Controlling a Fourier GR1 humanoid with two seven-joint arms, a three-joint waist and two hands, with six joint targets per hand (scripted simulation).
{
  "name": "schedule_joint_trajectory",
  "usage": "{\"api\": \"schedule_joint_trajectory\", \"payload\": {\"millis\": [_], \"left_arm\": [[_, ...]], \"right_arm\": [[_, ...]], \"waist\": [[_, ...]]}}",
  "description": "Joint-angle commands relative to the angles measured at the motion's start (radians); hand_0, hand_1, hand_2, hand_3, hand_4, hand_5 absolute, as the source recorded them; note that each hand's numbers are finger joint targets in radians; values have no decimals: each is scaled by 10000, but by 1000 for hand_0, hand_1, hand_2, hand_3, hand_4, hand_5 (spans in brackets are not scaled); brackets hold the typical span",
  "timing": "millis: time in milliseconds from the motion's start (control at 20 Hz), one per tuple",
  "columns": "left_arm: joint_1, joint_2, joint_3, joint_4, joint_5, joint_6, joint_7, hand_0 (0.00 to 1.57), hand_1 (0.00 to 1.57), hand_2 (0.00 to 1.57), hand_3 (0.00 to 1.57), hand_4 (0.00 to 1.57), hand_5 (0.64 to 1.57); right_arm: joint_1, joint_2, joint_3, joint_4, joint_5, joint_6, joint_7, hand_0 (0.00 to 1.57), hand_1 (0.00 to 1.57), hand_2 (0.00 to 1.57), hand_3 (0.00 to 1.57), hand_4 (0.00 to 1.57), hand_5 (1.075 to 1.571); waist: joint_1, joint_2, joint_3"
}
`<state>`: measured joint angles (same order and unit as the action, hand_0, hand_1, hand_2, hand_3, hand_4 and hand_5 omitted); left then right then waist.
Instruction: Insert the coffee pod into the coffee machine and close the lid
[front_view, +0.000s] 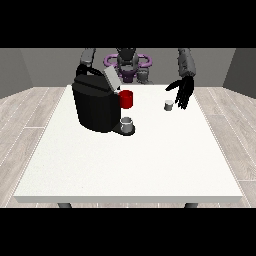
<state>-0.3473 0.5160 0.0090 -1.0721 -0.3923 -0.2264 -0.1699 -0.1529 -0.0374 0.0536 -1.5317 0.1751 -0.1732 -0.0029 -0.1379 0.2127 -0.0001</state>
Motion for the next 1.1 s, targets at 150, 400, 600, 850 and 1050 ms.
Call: {"api": "schedule_joint_trajectory", "payload": {"millis": [150, 400, 600, 850, 1050], "left_arm": [[-952, -329, 127, 1618, -1047, 1089, -682, 488, 488, 724, 486, 0, 1571], [-1070, -797, -645, 1495, -2401, 2598, -1081, 888, 888, 963, 816, 384, 1571], [-1304, -734, -1062, 2097, -3148, 2320, -821, 941, 941, 1039, 871, 429, 1571], [-1564, -522, -1417, 2925, -3980, 2231, -724, 872, 872, 1024, 880, 339, 1571], [-2022, -169, -1414, 3282, -4363, 1816, -930, 748, 748, 941, 809, 373, 1571]], "right_arm": [[-106, 117, -133, 585, -406, 356, 122, 0, 0, 0, 0, 0, 1571], [-833, 198, -308, 1312, -152, 8, -82, 0, 0, 0, 0, 0, 1571], [-934, 100, -197, 1502, 16, 124, 462, 0, 0, 0, 0, 0, 1571], [-837, 362, 361, 1432, 140, -11, 301, 0, 0, 0, 0, 0, 1571], [-1055, 363, 55, 2018, -249, -110, -279, 0, 0, 0, 0, 0, 1571]], "waist": [[-131, 97, -2], [261, 432, -1], [182, -22, 0], [-127, 107, -1], [72, 199, 1]]}}
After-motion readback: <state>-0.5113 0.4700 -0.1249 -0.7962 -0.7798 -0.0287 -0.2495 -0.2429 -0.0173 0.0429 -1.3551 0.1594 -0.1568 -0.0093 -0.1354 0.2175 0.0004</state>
